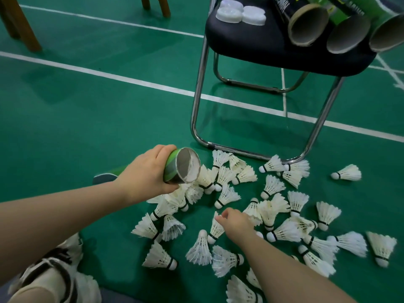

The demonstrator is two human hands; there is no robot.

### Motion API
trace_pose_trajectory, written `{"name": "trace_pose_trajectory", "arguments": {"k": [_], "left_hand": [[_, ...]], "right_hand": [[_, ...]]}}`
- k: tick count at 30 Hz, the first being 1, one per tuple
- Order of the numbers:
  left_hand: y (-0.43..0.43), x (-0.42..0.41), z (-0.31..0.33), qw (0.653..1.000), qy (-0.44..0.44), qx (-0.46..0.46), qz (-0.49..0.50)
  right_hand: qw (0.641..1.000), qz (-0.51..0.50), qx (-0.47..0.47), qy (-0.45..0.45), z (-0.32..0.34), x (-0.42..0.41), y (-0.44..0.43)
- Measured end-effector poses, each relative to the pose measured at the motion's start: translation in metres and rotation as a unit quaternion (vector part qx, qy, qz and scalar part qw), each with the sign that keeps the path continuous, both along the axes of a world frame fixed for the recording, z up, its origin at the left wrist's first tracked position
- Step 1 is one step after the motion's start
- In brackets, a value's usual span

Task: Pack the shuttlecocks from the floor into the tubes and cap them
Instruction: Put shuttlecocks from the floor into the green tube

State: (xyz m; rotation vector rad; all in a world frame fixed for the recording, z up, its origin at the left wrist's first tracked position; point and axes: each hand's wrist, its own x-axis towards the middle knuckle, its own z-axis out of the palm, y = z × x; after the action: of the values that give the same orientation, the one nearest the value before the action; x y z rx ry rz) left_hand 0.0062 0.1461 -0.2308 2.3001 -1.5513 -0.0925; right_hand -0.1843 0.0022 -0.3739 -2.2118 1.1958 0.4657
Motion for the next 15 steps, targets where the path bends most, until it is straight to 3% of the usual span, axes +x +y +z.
{"name": "trace_pose_trajectory", "arguments": {"k": [11, 15], "left_hand": [[0.000, -0.004, -0.008, 0.999, -0.026, 0.020, -0.021], [0.000, -0.005, -0.009, 0.999, -0.030, 0.026, -0.029]], "right_hand": [[0.998, -0.064, 0.027, -0.011, -0.005, -0.002, 0.000], [0.982, -0.152, 0.010, -0.115, 0.013, 0.006, -0.005]]}}
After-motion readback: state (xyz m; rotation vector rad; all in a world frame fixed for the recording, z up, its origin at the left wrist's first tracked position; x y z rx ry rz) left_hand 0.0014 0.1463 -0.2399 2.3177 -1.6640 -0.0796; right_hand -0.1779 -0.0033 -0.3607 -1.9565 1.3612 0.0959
